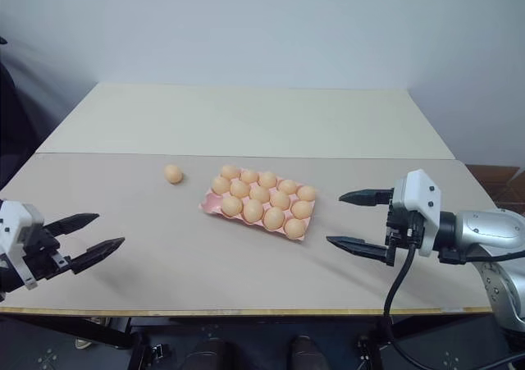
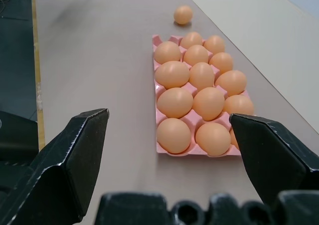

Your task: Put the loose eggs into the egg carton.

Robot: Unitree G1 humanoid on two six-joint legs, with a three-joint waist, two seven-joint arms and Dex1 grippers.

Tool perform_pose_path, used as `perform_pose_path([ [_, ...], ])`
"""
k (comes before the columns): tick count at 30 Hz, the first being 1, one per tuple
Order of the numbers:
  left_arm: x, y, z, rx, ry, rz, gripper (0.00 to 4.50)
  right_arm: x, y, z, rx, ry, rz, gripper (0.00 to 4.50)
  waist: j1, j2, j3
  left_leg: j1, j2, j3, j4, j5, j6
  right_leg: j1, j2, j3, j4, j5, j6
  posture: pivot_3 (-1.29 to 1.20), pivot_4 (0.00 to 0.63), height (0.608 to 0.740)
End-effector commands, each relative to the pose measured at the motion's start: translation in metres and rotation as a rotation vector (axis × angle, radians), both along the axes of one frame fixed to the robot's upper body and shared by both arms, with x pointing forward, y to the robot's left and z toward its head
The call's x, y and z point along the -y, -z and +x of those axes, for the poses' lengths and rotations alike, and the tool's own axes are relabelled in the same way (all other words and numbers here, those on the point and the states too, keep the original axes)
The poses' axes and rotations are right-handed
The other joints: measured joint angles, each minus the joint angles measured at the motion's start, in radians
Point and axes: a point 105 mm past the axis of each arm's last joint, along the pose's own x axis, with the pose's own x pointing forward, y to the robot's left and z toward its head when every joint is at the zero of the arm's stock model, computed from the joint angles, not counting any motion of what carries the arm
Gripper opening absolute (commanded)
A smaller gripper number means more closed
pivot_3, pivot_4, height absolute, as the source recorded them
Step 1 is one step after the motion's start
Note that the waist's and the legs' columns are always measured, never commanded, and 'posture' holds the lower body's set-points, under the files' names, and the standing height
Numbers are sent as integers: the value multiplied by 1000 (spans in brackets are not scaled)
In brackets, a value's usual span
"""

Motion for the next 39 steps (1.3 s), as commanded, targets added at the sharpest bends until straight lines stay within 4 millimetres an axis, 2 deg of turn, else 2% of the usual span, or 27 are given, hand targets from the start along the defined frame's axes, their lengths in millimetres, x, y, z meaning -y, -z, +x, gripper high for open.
perform_pose_path([
  [1,1,-14,1,50,0,11,4482,1,-10,-1,47,-11,-4,4500,0,0,0,0,0,0,0,0,0,0,0,0,0,0,0,0,150,740],
  [5,-2,-19,7,77,-11,20,4482,-1,-10,-2,50,-13,-1,4500,0,0,0,0,0,0,0,1,1,0,0,0,0,0,0,0,150,740],
  [9,-2,-28,30,122,-64,0,4482,-2,-11,-3,56,-10,0,4500,4,0,0,0,0,0,0,1,1,0,0,-1,0,0,0,0,150,740],
  [17,17,-15,118,126,-219,-13,4482,-5,-15,-3,80,-10,-3,4500,9,-1,0,-1,-2,0,0,2,3,2,0,0,0,1,1,0,150,740],
  [20,25,-10,150,104,-288,-18,4482,-5,-17,-3,88,-10,-4,4500,9,-2,-1,-1,-2,0,0,2,3,2,0,0,0,4,6,0,150,740],
  [26,38,1,195,54,-384,-57,4482,-6,-19,-7,101,-1,-5,4500,1,-3,-1,-2,-4,-1,0,2,4,2,0,1,0,5,7,0,150,740],
  [31,46,16,213,1,-431,-63,4482,-5,-19,-10,106,9,-4,4500,-1,-3,-1,-2,-6,-2,0,2,4,2,-1,1,0,5,8,0,150,740],
  [37,58,31,223,-56,-427,-84,4482,-4,-21,-11,109,18,-4,4500,0,-3,-1,-2,-6,-3,0,2,4,2,-1,0,0,5,8,0,150,740],
  [39,60,33,224,-65,-425,-85,4072,-4,-21,-12,111,19,-5,4500,0,-4,-1,-2,-6,-3,0,2,4,2,-1,0,0,5,8,0,150,740],
])
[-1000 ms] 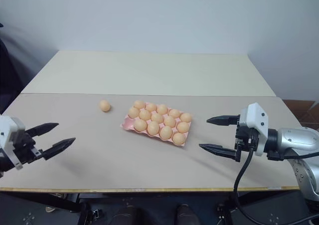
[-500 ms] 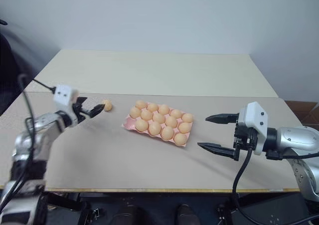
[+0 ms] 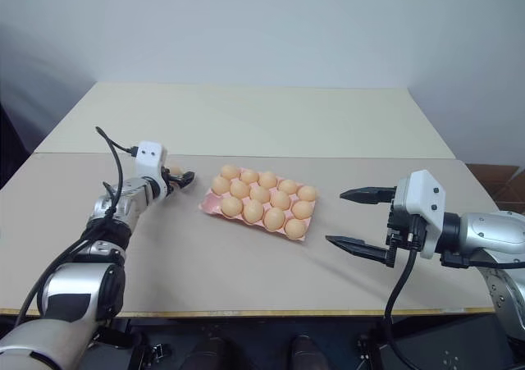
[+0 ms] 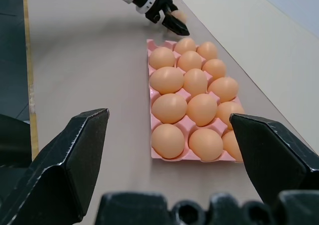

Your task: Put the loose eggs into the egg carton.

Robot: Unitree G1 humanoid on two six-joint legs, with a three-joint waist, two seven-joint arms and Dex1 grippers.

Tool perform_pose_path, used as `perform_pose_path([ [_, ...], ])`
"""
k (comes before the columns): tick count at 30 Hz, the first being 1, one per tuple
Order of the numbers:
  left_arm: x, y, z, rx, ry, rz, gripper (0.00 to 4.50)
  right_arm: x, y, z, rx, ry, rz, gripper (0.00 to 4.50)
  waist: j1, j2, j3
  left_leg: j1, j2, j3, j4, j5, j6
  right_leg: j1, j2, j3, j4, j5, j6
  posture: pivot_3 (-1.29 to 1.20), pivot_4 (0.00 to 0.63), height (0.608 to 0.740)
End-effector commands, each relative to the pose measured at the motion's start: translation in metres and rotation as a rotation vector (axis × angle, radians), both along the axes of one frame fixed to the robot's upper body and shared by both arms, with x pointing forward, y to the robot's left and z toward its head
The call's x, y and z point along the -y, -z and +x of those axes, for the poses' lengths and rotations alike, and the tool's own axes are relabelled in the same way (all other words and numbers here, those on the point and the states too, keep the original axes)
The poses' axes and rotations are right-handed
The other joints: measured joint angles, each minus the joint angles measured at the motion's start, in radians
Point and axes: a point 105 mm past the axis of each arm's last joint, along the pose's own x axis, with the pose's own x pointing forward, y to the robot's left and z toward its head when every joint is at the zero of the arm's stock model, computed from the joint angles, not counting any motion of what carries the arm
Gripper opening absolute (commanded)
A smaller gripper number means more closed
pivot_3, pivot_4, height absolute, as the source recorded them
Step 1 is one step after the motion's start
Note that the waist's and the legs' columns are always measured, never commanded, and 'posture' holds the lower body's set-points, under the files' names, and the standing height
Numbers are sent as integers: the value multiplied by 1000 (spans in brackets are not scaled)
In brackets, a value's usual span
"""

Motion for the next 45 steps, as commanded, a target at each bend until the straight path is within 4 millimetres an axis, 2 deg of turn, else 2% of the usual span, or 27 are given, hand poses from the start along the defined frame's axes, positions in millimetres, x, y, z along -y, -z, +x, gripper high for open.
perform_pose_path([
  [1,4,-15,7,47,11,6,3865,-1,-14,-5,54,-8,4,4500,0,0,0,0,0,0,0,0,0,0,0,0,0,0,0,0,150,740],
  [7,7,-11,7,42,26,5,2056,0,-14,-6,56,-4,3,4500,0,0,0,0,0,0,0,0,0,0,0,0,0,0,0,0,150,740],
  [9,4,-11,7,48,23,16,1801,0,-14,-7,56,-1,3,4500,0,0,0,0,0,0,0,0,0,0,0,0,0,0,0,0,150,740],
  [12,-2,-18,5,79,36,52,1777,1,-13,-7,57,6,5,4500,0,0,0,0,0,0,0,0,0,0,0,0,0,0,0,0,150,740],
  [14,-1,-30,2,133,95,70,1777,1,-13,-7,56,11,7,4500,-3,0,0,0,0,0,0,0,0,0,0,0,0,0,0,0,150,740],
  [17,16,-56,-12,238,275,65,1777,2,-12,-8,54,14,8,4500,-5,0,0,0,0,0,0,0,0,0,0,0,0,0,0,0,150,740],
  [20,45,-68,-42,299,527,48,1777,1,-11,-8,52,14,14,4500,-3,0,0,0,0,0,0,0,0,0,0,0,0,0,0,0,150,740],
  [25,80,-58,-74,265,776,54,1777,-1,-11,-6,53,12,20,4500,3,0,0,1,0,0,0,0,0,1,-1,0,1,0,0,0,150,740],
  [29,89,-38,-81,205,849,113,1777,-1,-11,-8,55,15,21,4500,1,0,0,2,0,0,0,0,0,1,0,1,1,0,-1,0,150,740],
  [33,91,-31,-81,166,854,133,1777,-1,-11,-11,59,24,23,4500,-2,0,0,2,0,0,0,0,0,1,0,1,1,0,0,0,150,740],
  [41,83,-36,-82,167,849,141,4347,-1,-10,-13,64,40,26,4500,1,0,0,2,0,0,0,0,0,1,0,1,1,0,0,0,150,740],
  [45,75,-44,-86,188,836,143,4459,-2,-10,-12,64,41,29,4500,-2,0,0,2,0,-1,0,0,0,1,0,1,1,0,0,0,150,740],
])
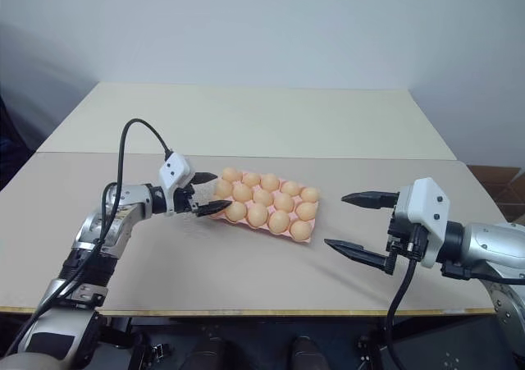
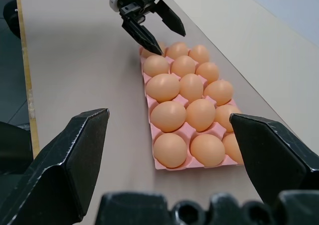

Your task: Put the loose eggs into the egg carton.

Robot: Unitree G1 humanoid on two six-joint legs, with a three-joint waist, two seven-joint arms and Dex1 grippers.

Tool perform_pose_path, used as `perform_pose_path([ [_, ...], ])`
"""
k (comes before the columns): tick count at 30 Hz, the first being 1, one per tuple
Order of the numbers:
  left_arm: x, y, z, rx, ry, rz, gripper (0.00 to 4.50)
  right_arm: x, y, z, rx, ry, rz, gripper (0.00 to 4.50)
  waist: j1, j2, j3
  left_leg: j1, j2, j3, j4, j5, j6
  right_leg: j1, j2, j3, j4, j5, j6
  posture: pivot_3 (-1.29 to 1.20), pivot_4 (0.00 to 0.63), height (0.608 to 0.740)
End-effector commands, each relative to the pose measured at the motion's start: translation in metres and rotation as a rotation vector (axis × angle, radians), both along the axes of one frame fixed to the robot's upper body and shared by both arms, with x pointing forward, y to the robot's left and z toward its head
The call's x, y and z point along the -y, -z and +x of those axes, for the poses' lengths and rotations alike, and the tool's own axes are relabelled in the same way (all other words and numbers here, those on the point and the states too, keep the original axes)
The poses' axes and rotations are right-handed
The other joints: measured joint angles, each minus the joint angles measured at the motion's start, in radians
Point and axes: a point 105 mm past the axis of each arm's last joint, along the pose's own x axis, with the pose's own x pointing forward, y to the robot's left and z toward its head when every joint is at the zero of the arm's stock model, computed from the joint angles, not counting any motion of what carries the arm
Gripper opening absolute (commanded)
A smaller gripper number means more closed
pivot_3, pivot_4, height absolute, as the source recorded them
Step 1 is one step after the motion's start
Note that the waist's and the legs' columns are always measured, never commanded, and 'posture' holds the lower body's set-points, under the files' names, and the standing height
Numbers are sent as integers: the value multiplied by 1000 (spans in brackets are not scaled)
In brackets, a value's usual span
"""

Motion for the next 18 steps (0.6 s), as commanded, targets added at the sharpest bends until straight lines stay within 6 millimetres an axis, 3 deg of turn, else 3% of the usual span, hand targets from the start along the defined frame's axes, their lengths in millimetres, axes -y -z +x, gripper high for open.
perform_pose_path([
  [1,-6,-16,-6,46,3,-23,4459,1,-10,-2,46,4,11,4500,-3,0,0,0,0,0,0,0,0,0,0,0,0,0,0,0,150,740],
  [5,-16,-26,-10,87,-9,-20,4459,-1,-11,1,49,-4,19,4500,-3,0,0,0,0,0,0,0,0,0,0,0,0,0,0,0,150,740],
  [10,-39,-57,-24,160,-2,-67,4459,-3,-10,4,46,-17,25,4500,-4,0,0,0,1,0,0,0,0,-1,0,0,0,-2,-3,0,150,740],
  [14,-68,-74,-52,178,3,-43,4459,-3,-9,6,35,-30,38,4500,-12,0,0,0,1,1,0,0,0,-1,0,0,0,-1,-2,0,150,740],
  [18,-90,-77,-82,148,-18,10,4459,-2,-3,6,5,-42,43,4500,-13,0,0,0,1,1,-1,0,0,-1,0,0,0,-3,-5,0,150,740],
])
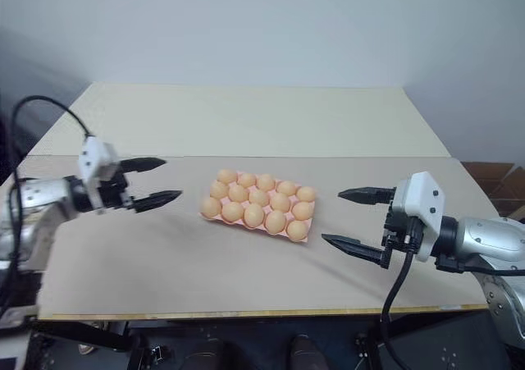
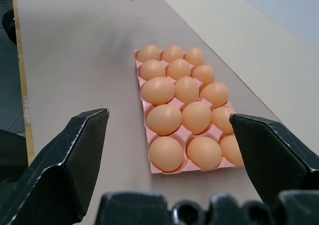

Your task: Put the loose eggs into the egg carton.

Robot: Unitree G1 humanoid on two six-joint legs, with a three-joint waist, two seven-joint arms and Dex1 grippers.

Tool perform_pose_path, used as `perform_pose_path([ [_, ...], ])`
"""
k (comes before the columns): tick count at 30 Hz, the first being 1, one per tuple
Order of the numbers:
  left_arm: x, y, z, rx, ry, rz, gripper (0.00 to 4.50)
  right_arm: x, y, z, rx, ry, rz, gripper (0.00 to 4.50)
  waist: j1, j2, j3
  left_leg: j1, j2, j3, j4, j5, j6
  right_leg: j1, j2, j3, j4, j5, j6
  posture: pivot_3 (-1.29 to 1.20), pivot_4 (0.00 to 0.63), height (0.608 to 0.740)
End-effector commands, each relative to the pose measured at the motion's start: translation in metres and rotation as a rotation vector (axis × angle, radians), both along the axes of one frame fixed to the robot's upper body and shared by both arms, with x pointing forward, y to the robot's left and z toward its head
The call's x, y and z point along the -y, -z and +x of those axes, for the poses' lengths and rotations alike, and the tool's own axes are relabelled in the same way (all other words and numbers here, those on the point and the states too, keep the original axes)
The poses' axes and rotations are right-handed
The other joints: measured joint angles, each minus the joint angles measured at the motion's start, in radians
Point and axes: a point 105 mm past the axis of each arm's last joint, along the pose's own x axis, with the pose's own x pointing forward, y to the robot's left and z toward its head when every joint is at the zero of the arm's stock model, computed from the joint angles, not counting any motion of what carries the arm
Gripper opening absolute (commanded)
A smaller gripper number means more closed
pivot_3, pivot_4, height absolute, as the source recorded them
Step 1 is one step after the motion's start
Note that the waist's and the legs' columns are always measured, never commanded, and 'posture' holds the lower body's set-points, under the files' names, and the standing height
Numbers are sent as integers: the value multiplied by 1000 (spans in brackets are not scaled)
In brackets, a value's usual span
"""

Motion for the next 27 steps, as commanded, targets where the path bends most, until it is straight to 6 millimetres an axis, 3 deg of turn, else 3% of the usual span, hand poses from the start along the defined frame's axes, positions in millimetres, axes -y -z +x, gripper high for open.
perform_pose_path([
  [1,-11,-19,-30,21,21,22,4459,0,-3,-1,13,-29,6,4500,0,0,0,0,0,0,0,0,0,0,0,0,0,-1,-1,0,150,740],
  [5,-18,-19,-64,-44,23,-25,4459,1,-1,5,-19,-53,9,4500,0,0,0,1,1,1,0,0,0,0,0,0,0,-1,-2,0,150,740],
  [11,-20,2,-108,-111,-99,-74,4459,4,-1,18,-33,-32,33,4500,-1,0,0,1,5,4,0,-1,-2,-2,1,0,0,-2,-3,0,150,740],
  [16,-17,3,-115,-101,-159,-99,4459,5,-1,23,-36,-37,39,4500,14,0,0,1,5,3,-1,-2,-3,-2,2,-1,0,-2,-4,0,150,740],
  [27,-16,-1,-111,-98,-157,-103,4459,2,-1,25,-31,-52,28,4500,12,0,0,1,5,4,-1,-1,-2,-2,2,0,0,-2,-4,0,150,740],
])
